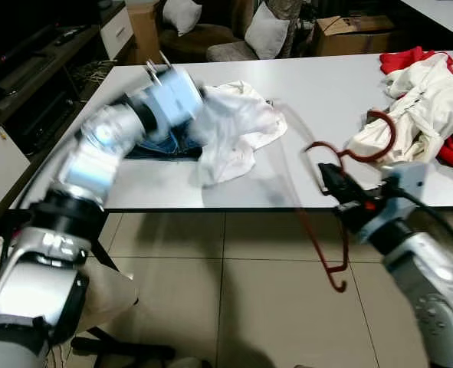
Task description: Hang hanger
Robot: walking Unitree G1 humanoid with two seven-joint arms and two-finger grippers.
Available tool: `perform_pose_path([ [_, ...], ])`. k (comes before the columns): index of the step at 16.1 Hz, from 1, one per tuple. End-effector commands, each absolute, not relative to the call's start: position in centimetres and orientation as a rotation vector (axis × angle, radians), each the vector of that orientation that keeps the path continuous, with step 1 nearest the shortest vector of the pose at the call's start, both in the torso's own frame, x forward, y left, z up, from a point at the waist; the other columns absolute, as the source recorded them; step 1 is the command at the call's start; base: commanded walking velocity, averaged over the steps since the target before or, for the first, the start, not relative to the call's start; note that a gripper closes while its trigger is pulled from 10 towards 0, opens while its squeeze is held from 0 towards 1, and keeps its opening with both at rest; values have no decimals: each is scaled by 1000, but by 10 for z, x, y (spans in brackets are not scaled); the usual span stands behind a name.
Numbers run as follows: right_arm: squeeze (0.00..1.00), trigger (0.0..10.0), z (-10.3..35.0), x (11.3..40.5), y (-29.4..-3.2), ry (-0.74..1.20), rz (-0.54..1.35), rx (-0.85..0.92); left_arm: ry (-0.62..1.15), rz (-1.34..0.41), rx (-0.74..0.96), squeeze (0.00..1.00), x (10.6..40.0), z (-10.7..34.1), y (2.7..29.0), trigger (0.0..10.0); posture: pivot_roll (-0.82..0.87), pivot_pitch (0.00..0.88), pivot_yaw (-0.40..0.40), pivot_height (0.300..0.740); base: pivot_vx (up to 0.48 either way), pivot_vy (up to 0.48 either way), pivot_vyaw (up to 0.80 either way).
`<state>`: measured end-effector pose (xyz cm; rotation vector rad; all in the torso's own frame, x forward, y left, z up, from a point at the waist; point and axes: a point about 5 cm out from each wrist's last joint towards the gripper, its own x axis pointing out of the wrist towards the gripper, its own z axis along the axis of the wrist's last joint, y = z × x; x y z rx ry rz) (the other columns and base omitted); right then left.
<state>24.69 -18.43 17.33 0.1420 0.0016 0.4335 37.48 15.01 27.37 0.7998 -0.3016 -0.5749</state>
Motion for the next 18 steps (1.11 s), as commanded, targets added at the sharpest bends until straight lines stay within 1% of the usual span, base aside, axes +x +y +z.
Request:
perform_pose_path([
  [1, 0, 10000, 178, 244, -186, -14, 460, 145, -394, -501, 754, 0, 374, 300, 154, 0, -189, 0, 80, 740, 0, 0, 0],
  [2, 0, 10000, 178, 244, -187, -13, 459, 143, -402, -497, 749, 0, 373, 302, 154, 0, -190, 0, 80, 740, 0, 0, 0],
  [3, 0, 10000, 178, 246, -192, -17, 427, 134, -466, -459, 716, 0, 372, 314, 153, 0, -193, 0, 82, 740, 0, 0, 0],
  [5, 0, 10000, 179, 246, -195, -23, 422, 135, -505, -439, 703, 0, 371, 321, 152, 0, -197, 0, 84, 740, 0, 0, 0],
  [8, 0, 10000, 181, 244, -197, -29, 424, 131, -484, -455, 735, 0, 373, 316, 151, 0, -201, 0, 88, 740, 0, 0, 0],
  [11, 0, 10000, 178, 243, -199, -14, 402, 125, -473, -447, 709, 0, 375, 315, 151, 0, -203, 0, 91, 740, 0, 0, 0],
  [12, 0, 10000, 174, 244, -200, 10, 384, 118, -429, -445, 709, 0, 378, 309, 153, 0, -202, 0, 91, 740, 0, 0, 0],
  [14, 0, 10000, 160, 247, -201, 94, 318, 106, -258, -396, 807, 0, 386, 280, 168, 0, -209, 0, 98, 740, 0, 0, 0],
  [15, 0, 10000, 150, 245, -200, 141, 290, 87, -210, -283, 816, 0, 389, 271, 188, 0, -214, 0, 103, 740, 0, 0, 0],
  [16, 0, 10000, 147, 244, -200, 155, 282, 85, -199, -242, 809, 0, 389, 269, 195, 0, -214, 0, 103, 740, 0, 0, 0],
  [17, 0, 10000, 140, 240, -200, 183, 254, 102, -200, -137, 647, 0, 389, 270, 215, 0, -214, 0, 103, 740, 0, 0, 0],
  [18, 0, 10000, 136, 238, -199, 204, 250, 114, -195, -113, 498, 0, 389, 270, 222, 0, -211, 0, 99, 740, 0, 0, 0],
])
